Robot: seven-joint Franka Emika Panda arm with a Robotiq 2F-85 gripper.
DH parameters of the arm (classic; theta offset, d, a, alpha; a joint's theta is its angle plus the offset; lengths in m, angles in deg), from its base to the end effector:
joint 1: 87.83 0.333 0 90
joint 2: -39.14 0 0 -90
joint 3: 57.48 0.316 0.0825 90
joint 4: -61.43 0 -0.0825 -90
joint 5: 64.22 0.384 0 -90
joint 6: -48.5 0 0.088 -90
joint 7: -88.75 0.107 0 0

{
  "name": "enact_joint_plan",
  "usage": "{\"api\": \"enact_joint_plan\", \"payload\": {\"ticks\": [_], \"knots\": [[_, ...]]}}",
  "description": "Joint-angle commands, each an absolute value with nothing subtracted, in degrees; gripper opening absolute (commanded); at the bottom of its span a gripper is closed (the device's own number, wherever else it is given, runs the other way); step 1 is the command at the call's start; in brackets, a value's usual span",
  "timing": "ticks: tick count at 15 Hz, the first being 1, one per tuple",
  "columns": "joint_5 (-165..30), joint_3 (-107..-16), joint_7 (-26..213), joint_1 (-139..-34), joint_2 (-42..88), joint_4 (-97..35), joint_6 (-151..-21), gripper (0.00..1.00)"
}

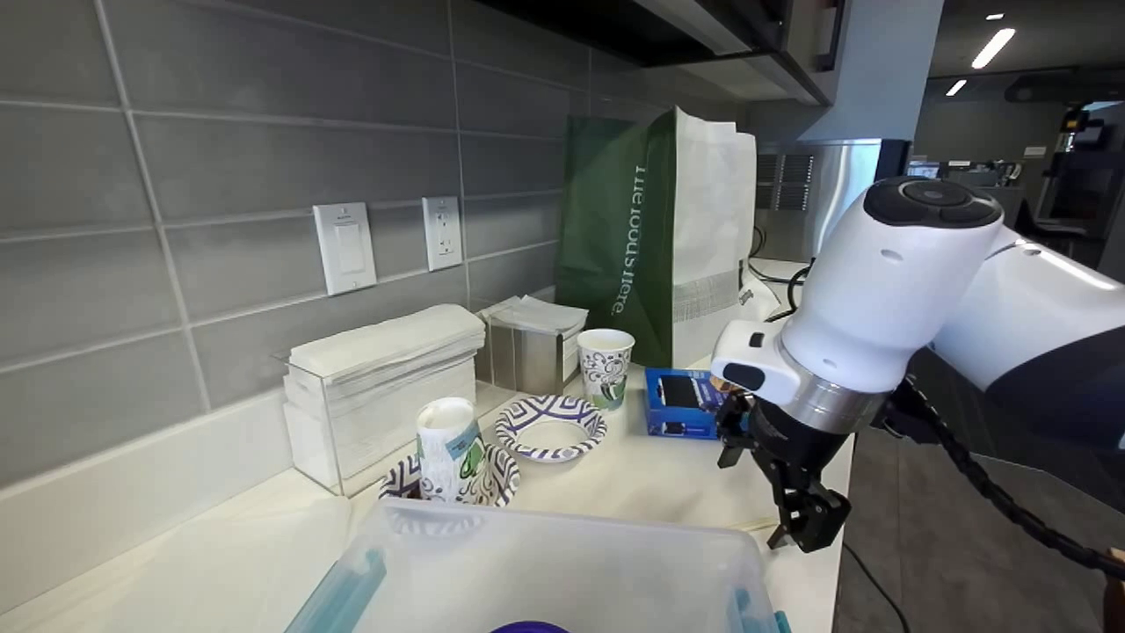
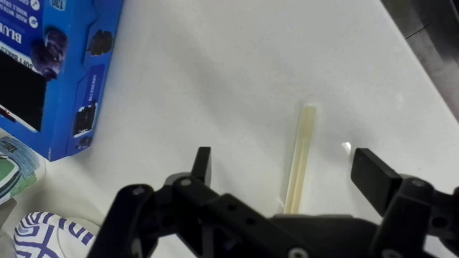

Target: Move the spoon slightly

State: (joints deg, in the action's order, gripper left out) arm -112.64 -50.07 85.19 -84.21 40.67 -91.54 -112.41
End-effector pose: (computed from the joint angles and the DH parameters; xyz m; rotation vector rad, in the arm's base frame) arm 0.4056 0.1155 0.2542 2.4363 1.3916 0.2433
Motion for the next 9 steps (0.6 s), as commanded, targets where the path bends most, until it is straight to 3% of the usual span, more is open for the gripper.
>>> {"api": "enact_joint_plan", "payload": {"ticks": [1, 2, 4, 7, 9], "knots": [[-119.0, -50.5, 91.4, -85.0, 37.3, -90.0, -114.3, 0.94], [-120.0, -50.6, 92.5, -84.9, 36.7, -89.7, -114.6, 0.74], [-122.0, -50.8, 94.8, -84.8, 35.8, -88.9, -114.9, 0.58], [-124.0, -50.7, 97.1, -84.6, 34.4, -87.9, -115.2, 0.48], [-124.8, -50.6, 98.1, -84.3, 33.5, -87.2, -115.3, 0.32]]}}
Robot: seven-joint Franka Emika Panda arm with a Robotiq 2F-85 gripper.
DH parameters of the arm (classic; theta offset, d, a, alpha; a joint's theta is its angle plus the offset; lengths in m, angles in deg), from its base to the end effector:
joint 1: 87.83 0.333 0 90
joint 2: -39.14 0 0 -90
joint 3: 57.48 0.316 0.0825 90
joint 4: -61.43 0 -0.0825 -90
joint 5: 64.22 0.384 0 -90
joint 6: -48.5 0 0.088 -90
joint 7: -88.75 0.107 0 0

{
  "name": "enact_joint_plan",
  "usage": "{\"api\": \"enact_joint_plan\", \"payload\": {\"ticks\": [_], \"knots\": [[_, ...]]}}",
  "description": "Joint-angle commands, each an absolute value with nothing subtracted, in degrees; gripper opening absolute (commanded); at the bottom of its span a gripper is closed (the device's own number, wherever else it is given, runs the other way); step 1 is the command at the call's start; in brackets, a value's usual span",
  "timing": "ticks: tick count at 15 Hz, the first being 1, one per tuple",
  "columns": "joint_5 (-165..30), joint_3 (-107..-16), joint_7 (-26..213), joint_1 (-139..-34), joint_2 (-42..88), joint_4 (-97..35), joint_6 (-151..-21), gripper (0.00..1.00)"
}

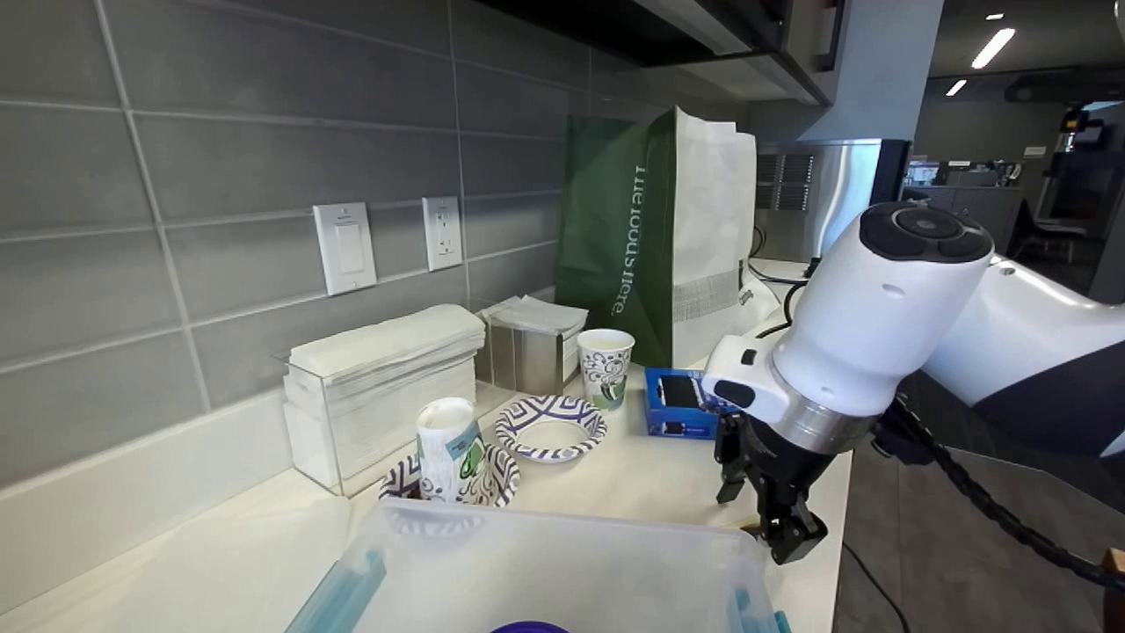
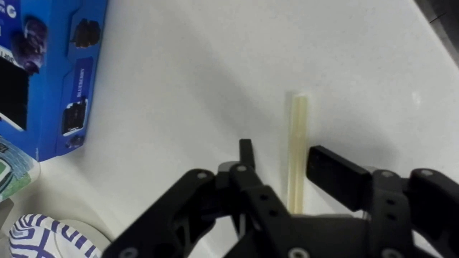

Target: Move the spoon slightly

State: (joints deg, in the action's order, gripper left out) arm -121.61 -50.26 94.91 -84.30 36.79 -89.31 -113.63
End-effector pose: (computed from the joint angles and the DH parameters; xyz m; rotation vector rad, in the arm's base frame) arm 0.4100 0.1220 0.2382 2.4356 1.3604 0.2736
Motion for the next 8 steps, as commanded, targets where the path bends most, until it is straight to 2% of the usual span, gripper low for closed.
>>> {"api": "enact_joint_plan", "payload": {"ticks": [1, 4, 6, 7, 8], "knots": [[-125.2, -50.6, 98.5, -84.2, 33.1, -86.9, -115.2, 0.3], [-125.9, -50.5, 99.0, -84.1, 32.6, -86.1, -115.3, 0.15], [-126.0, -50.5, 99.0, -84.1, 32.4, -85.8, -115.4, 0.11], [-126.1, -50.5, 99.0, -84.1, 32.3, -85.6, -115.4, 0.05], [-126.0, -50.4, 98.9, -84.1, 32.2, -85.5, -115.4, 0.09]]}}
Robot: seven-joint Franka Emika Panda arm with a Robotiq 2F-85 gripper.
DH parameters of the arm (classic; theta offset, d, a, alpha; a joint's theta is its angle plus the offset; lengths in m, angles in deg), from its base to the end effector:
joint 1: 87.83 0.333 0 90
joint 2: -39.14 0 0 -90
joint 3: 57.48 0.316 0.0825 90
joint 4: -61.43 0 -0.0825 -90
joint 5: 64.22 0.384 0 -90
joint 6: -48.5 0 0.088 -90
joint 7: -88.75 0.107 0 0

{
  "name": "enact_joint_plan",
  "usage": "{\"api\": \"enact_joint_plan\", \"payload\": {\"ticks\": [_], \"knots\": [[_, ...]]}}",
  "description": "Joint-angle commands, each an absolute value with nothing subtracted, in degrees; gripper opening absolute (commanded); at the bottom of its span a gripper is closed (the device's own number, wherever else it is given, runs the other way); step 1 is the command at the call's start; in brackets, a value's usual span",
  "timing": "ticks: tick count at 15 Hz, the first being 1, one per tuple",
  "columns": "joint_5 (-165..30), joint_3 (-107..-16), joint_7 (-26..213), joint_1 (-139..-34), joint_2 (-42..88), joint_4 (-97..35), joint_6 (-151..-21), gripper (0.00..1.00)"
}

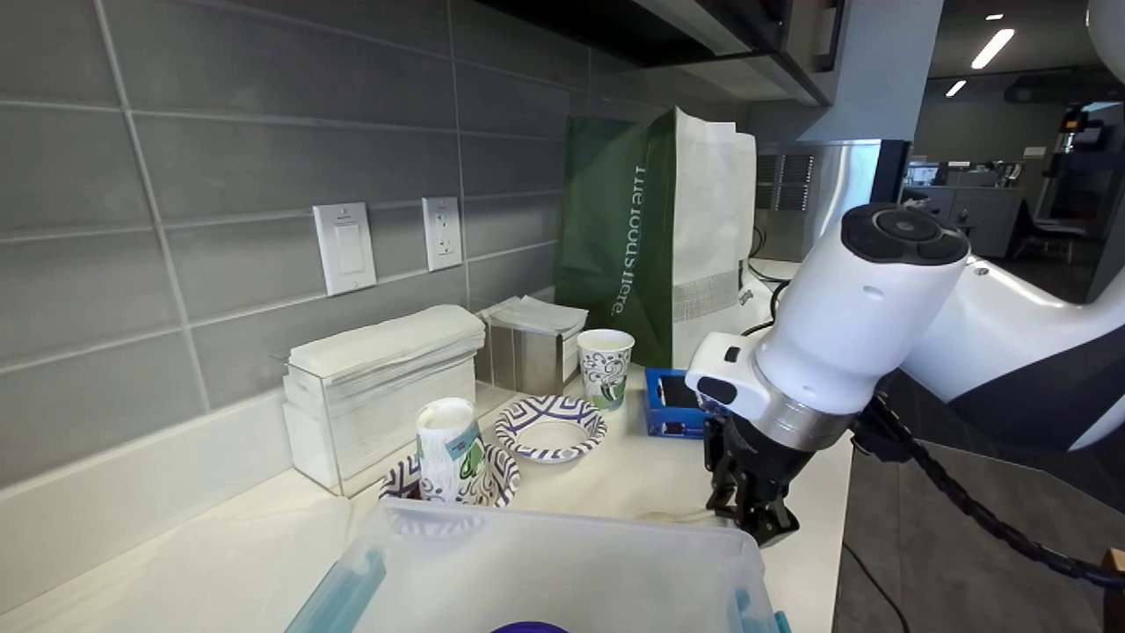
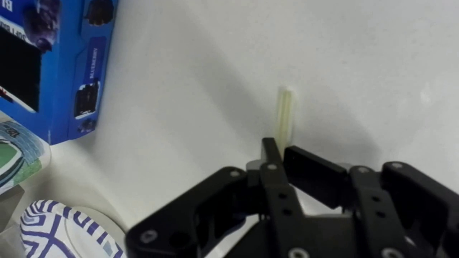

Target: Move the spoon slightly

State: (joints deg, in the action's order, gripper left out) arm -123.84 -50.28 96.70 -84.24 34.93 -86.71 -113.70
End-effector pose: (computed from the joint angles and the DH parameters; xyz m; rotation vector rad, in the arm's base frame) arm 0.4233 0.1263 0.2388 2.4216 1.3594 0.3019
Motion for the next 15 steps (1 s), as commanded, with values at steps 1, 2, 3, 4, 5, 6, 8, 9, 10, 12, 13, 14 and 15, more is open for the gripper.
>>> {"api": "enact_joint_plan", "payload": {"ticks": [1, 2, 3, 4, 5, 6, 8, 9, 10, 12, 13, 14, 15], "knots": [[-125.7, -50.4, 98.7, -84.1, 32.2, -85.5, -115.4, 0.08], [-125.5, -50.4, 98.5, -84.1, 32.1, -85.5, -115.5, 0.07], [-125.1, -50.3, 98.2, -84.1, 32.1, -85.5, -115.5, 0.06], [-124.4, -50.3, 97.6, -84.2, 32.1, -85.5, -115.6, 0.03], [-124.1, -50.2, 97.3, -84.2, 32.1, -85.5, -115.7, 0.0], [-123.8, -50.2, 96.9, -84.3, 32.0, -85.4, -115.8, 0.01], [-123.3, -50.3, 96.3, -84.5, 31.8, -85.4, -116.1, 0.01], [-123.2, -50.4, 96.3, -84.6, 31.8, -85.4, -116.2, 0.01], [-123.1, -50.5, 96.1, -84.7, 31.7, -85.5, -116.3, 0.01], [-122.9, -50.6, 95.9, -84.9, 31.3, -85.6, -116.6, 0.01], [-122.4, -50.6, 95.4, -85.1, 31.1, -85.6, -117.3, 0.01], [-120.6, -50.7, 94.4, -85.6, 30.8, -85.7, -118.8, 0.01], [-117.5, -50.7, 92.6, -86.3, 30.5, -86.1, -120.8, 0.01]]}}
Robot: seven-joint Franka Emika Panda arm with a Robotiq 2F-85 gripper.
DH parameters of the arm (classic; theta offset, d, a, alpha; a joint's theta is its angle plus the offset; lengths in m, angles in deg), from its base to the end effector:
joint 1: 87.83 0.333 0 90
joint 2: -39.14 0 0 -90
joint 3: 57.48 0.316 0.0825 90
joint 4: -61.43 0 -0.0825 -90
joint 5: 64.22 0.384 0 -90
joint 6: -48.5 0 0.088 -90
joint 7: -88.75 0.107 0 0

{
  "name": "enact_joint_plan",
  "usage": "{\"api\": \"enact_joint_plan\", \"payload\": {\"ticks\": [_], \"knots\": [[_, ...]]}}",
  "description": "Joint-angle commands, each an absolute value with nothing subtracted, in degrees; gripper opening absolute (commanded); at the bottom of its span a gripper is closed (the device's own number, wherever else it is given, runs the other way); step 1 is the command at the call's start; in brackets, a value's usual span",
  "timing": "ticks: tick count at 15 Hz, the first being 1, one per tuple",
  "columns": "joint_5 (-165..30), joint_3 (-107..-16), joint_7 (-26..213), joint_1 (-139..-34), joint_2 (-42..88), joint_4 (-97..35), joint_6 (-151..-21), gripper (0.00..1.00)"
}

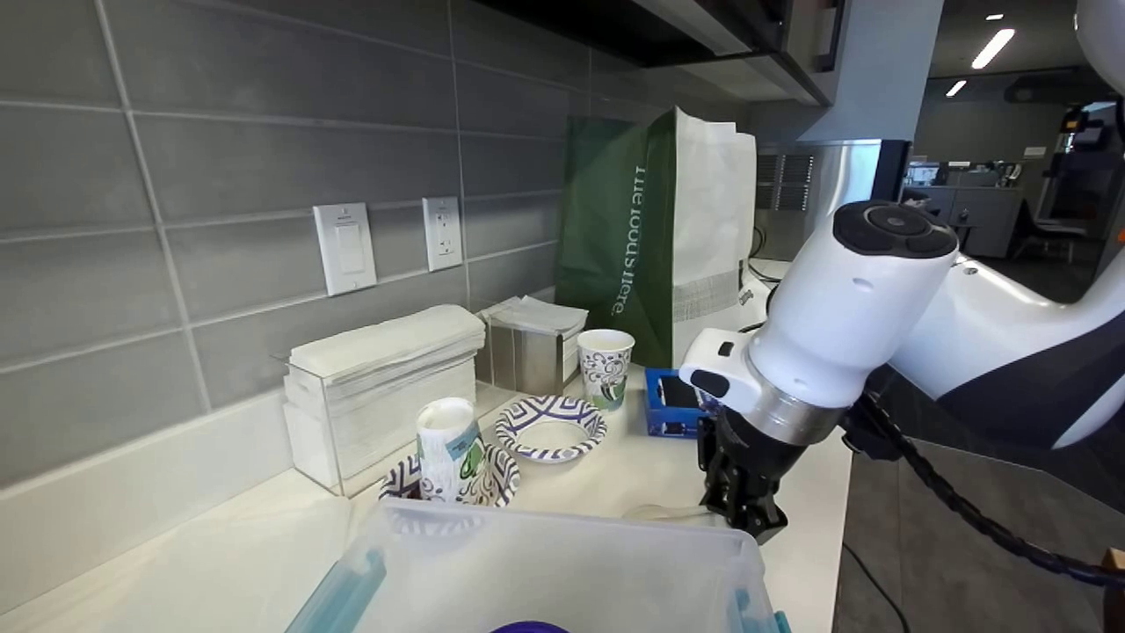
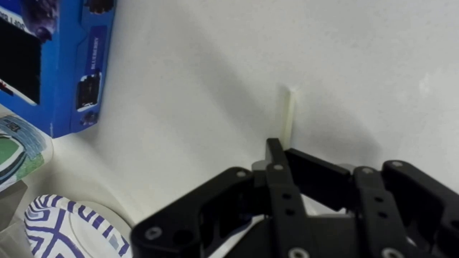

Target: Move the spoon slightly

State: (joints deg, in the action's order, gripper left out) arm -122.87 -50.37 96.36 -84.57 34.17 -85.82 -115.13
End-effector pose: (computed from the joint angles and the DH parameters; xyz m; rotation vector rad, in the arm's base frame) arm 0.4302 0.1267 0.2406 2.4451 1.3514 0.3317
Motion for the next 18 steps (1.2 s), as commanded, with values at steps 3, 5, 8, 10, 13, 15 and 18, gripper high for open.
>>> {"api": "enact_joint_plan", "payload": {"ticks": [3, 5, 8, 10, 13, 15, 18], "knots": [[-104.6, -50.1, 84.0, -89.4, 29.3, -87.7, -127.5, 0.01], [-95.1, -47.5, 78.2, -91.8, 27.8, -89.3, -131.7, 0.01], [-82.4, -39.4, 71.6, -97.1, 24.9, -90.3, -136.5, 0.01], [-78.0, -32.6, 70.1, -102.5, 23.0, -89.3, -137.7, 0.01], [-75.4, -23.5, 68.9, -112.1, 21.0, -87.5, -136.5, 0.01], [-74.9, -18.1, 68.6, -118.4, 19.9, -86.8, -135.8, 0.01], [-75.7, -10.9, 68.4, -127.3, 18.2, -86.4, -135.1, 0.01]]}}
